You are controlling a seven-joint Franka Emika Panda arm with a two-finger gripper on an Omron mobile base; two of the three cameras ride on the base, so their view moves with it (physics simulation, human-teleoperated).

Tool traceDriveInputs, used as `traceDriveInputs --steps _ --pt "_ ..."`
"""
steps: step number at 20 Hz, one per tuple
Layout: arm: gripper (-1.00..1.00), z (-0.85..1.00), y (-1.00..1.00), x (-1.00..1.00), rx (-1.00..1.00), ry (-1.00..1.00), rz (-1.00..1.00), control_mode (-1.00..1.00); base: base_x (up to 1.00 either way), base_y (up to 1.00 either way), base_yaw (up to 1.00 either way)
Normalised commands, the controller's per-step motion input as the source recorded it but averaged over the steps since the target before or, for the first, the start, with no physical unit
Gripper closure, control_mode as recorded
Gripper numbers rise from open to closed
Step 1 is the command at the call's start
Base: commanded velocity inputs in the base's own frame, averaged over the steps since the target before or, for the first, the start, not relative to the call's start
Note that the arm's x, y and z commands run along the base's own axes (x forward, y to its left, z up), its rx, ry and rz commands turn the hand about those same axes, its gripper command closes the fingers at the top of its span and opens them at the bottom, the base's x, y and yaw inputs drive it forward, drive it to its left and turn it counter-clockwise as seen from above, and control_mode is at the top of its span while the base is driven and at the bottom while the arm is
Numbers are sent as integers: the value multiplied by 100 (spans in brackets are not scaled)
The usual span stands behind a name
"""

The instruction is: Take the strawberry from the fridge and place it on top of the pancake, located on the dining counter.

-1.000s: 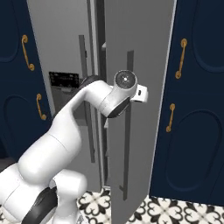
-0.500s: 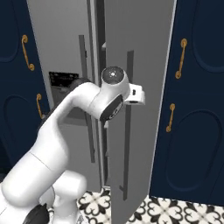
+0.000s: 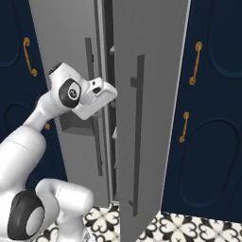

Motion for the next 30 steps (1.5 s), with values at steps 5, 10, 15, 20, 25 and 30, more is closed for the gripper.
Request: traceDriveInputs --steps 5,10,15,20,25,30 --pt "-100 -11 62 100 -29 23 4 -100 0 0 0" --pt "-100 -39 -27 82 -7 3 5 -100 0 0 0" --pt "-100 -29 -79 8 -8 11 -3 -100 0 0 0" --pt "-100 -3 -65 -27 -13 0 -7 -100 0 0 0" --pt "-100 0 -93 -24 -7 0 -6 -100 0 0 0" --pt "-100 0 -100 -6 0 0 -2 -100 0 0 0"
